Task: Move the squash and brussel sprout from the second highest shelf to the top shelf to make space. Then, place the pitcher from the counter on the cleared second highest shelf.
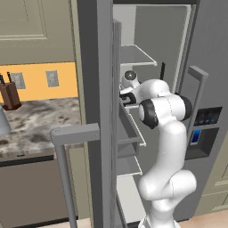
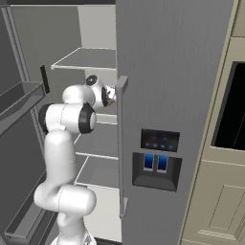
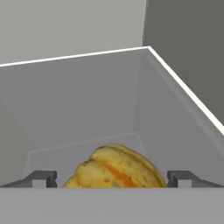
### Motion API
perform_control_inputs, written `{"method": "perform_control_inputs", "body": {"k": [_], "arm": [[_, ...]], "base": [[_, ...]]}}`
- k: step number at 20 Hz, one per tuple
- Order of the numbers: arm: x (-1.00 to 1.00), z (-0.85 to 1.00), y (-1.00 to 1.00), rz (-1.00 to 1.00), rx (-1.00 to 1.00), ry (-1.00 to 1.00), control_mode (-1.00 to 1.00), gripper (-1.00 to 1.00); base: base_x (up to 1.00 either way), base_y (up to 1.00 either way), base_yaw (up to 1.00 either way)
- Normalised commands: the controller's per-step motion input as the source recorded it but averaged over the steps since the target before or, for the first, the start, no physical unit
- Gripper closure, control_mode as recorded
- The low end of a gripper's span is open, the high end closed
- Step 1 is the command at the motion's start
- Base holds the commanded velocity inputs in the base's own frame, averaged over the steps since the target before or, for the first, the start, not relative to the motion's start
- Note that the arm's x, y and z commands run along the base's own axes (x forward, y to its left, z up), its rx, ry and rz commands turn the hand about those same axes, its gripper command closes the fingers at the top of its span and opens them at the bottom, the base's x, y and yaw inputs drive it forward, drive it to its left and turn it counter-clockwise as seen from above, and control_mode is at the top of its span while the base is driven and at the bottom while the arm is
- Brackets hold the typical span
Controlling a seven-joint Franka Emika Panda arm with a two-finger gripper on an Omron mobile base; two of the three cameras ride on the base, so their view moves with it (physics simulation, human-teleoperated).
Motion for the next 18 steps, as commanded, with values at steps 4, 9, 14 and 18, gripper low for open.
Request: {"method": "perform_control_inputs", "body": {"k": [4, 9, 14, 18], "arm": [[0.14, -0.33, 0.0, -0.03, 0.0, 0.06, -1.0, 1.0], [-0.04, -0.4, 0.0, -0.02, 0.0, 0.13, -1.0, 1.0], [-0.34, -0.43, 0.0, -0.06, 0.0, 0.03, -1.0, 1.0], [-0.61, -0.38, 0.0, -0.02, 0.0, -0.06, -1.0, 1.0]], "base": [[0.0, 0.0, 0.0], [0.0, 0.0, 0.0], [0.0, 0.0, 0.0], [0.0, 0.0, 0.0]]}}
